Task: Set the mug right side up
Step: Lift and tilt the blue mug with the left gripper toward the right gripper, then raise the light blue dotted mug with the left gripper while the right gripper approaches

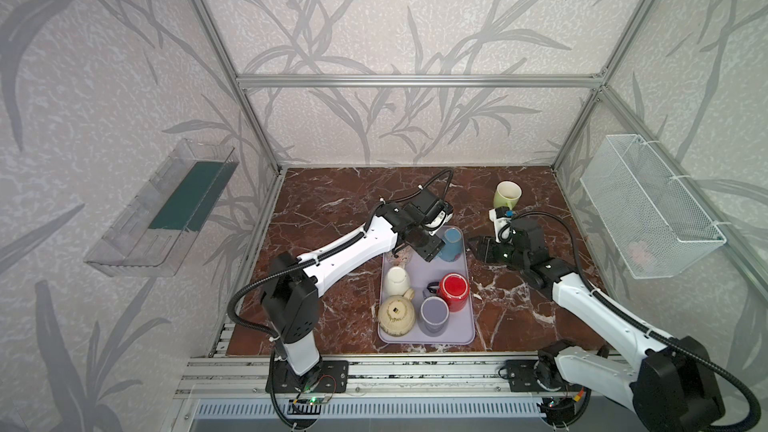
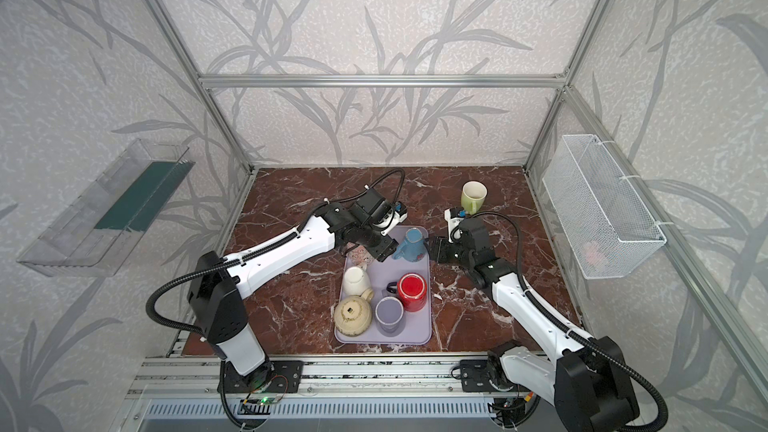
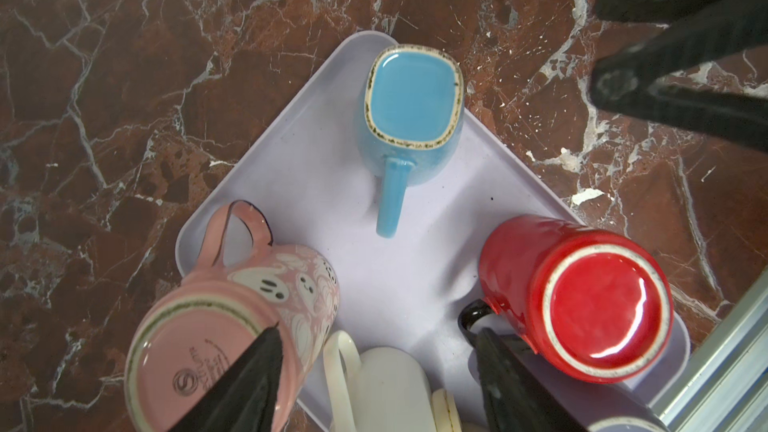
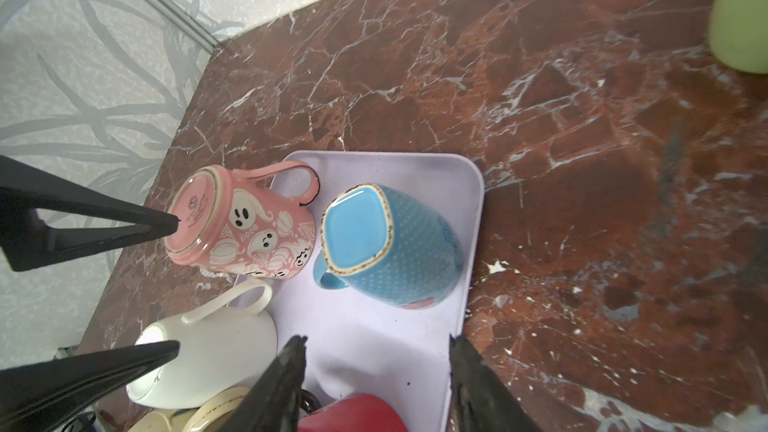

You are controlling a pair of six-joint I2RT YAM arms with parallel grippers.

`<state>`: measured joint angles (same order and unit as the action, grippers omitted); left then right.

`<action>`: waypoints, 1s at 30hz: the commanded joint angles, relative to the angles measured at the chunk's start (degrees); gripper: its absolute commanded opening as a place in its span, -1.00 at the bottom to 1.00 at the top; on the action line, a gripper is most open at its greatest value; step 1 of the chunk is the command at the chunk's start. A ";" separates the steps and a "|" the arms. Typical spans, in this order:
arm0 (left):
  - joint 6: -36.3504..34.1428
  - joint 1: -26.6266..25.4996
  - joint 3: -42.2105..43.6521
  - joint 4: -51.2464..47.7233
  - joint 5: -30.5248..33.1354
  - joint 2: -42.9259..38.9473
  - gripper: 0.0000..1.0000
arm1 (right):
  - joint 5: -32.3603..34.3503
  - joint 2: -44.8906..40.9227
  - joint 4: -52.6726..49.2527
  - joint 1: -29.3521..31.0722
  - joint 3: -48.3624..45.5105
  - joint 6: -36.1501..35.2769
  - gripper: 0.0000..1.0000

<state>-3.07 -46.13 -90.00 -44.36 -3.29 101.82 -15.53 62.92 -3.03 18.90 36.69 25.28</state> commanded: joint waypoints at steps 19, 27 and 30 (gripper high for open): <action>-0.05 -0.34 -4.66 2.29 -2.83 11.89 0.04 | -0.29 -1.80 0.12 -0.87 -2.28 -0.01 0.12; -0.35 -0.37 -6.50 3.20 -3.25 15.00 0.00 | -0.33 -1.54 0.89 -1.05 -2.64 0.28 0.11; -0.54 -0.39 -7.11 3.33 -2.51 16.06 -0.05 | 0.47 -2.26 1.59 -1.05 -3.21 0.41 0.10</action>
<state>-2.92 -46.13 -94.76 -41.30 -6.00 116.92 -15.49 61.45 -2.74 18.04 34.46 25.45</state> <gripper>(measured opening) 0.478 0.552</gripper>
